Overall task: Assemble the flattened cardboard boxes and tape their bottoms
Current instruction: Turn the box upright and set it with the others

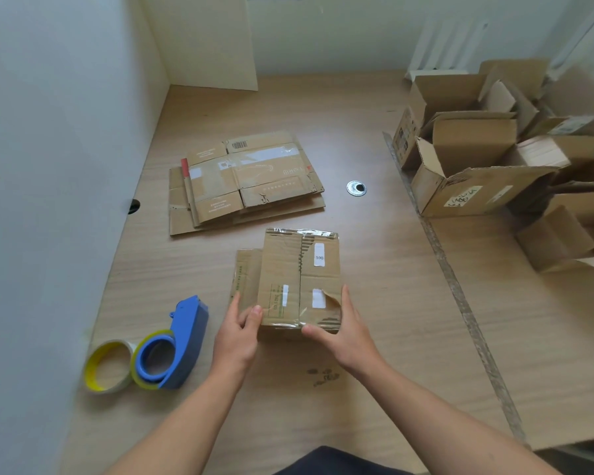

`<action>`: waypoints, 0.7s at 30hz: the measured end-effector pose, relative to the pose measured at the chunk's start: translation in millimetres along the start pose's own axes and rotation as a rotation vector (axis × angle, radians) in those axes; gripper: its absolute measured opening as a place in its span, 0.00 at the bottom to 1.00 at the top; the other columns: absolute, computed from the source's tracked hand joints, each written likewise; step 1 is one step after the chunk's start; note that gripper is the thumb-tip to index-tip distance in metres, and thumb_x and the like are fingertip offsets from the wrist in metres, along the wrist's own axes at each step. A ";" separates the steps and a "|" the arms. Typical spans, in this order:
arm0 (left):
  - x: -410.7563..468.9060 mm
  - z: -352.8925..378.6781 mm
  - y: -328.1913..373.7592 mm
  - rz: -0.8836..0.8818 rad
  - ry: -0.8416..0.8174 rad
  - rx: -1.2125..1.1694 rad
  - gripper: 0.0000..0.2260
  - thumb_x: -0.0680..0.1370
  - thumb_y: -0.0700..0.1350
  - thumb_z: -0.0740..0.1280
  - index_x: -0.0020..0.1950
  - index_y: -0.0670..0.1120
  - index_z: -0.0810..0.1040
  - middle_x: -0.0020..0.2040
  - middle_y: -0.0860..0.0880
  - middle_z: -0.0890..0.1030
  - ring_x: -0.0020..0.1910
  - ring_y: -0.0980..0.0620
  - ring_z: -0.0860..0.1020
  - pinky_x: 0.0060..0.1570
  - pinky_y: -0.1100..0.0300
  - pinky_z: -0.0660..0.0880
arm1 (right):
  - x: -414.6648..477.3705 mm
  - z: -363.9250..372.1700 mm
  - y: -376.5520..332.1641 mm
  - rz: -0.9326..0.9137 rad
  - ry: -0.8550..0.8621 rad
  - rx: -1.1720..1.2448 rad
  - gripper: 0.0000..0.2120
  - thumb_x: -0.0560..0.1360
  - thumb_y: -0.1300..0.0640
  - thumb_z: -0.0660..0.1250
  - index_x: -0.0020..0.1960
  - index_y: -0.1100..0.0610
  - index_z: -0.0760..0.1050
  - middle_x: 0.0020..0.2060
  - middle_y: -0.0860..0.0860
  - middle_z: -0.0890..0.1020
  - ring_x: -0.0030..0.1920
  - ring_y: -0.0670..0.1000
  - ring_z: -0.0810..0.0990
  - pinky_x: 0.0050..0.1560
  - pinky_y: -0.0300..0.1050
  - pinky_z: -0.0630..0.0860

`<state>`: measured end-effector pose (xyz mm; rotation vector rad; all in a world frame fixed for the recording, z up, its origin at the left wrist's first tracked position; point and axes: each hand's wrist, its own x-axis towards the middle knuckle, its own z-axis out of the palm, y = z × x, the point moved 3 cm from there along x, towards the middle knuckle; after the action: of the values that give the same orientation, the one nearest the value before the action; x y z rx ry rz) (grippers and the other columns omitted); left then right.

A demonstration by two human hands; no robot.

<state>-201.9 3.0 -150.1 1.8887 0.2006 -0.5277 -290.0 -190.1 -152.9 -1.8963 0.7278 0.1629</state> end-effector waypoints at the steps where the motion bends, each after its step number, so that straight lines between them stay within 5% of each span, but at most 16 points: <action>1: -2.5 0.3 0.6 0.008 0.016 -0.006 0.25 0.82 0.52 0.64 0.78 0.53 0.63 0.65 0.54 0.79 0.66 0.55 0.74 0.68 0.55 0.68 | -0.1 -0.5 -0.4 -0.007 0.022 -0.026 0.60 0.65 0.36 0.77 0.82 0.49 0.42 0.78 0.50 0.60 0.77 0.52 0.59 0.76 0.50 0.60; 5: -12.5 4.8 10.7 0.108 0.047 0.042 0.20 0.82 0.52 0.64 0.73 0.49 0.73 0.65 0.57 0.78 0.65 0.61 0.71 0.59 0.70 0.66 | -0.4 -5.0 -7.8 -0.094 0.084 -0.018 0.48 0.67 0.38 0.77 0.78 0.51 0.58 0.70 0.49 0.73 0.70 0.52 0.70 0.70 0.53 0.68; 10: -15.8 11.3 28.4 0.195 0.018 0.158 0.24 0.83 0.54 0.59 0.79 0.54 0.61 0.74 0.51 0.70 0.74 0.50 0.66 0.74 0.49 0.63 | -5.4 -6.6 -20.9 -0.181 0.158 0.073 0.35 0.70 0.43 0.77 0.72 0.47 0.66 0.59 0.43 0.80 0.59 0.45 0.78 0.62 0.44 0.75; 14: -14.0 6.5 48.3 0.282 0.044 0.171 0.22 0.84 0.49 0.60 0.78 0.53 0.63 0.76 0.53 0.68 0.75 0.51 0.65 0.75 0.48 0.61 | -8.6 -7.2 -20.5 -0.188 0.094 0.125 0.29 0.72 0.42 0.75 0.69 0.40 0.68 0.56 0.36 0.81 0.55 0.35 0.78 0.53 0.29 0.73; 18: -11.5 -14.5 65.4 0.460 0.069 0.226 0.19 0.83 0.43 0.62 0.75 0.50 0.70 0.72 0.55 0.72 0.72 0.58 0.66 0.74 0.59 0.61 | -3.7 -21.0 -16.1 -0.131 -0.023 0.019 0.24 0.78 0.38 0.64 0.66 0.53 0.78 0.60 0.46 0.80 0.59 0.48 0.78 0.60 0.49 0.76; 21: -17.0 -25.3 69.8 0.656 0.087 0.343 0.19 0.82 0.38 0.64 0.73 0.46 0.73 0.70 0.51 0.74 0.72 0.54 0.69 0.73 0.58 0.62 | 4.5 -54.7 -20.2 -0.073 0.275 0.040 0.25 0.80 0.39 0.61 0.45 0.61 0.79 0.46 0.57 0.80 0.49 0.58 0.78 0.49 0.50 0.74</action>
<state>-183.6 2.0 -76.1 2.1606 -0.4725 -0.0270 -286.7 -234.3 -114.7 -1.9244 0.8367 -0.1614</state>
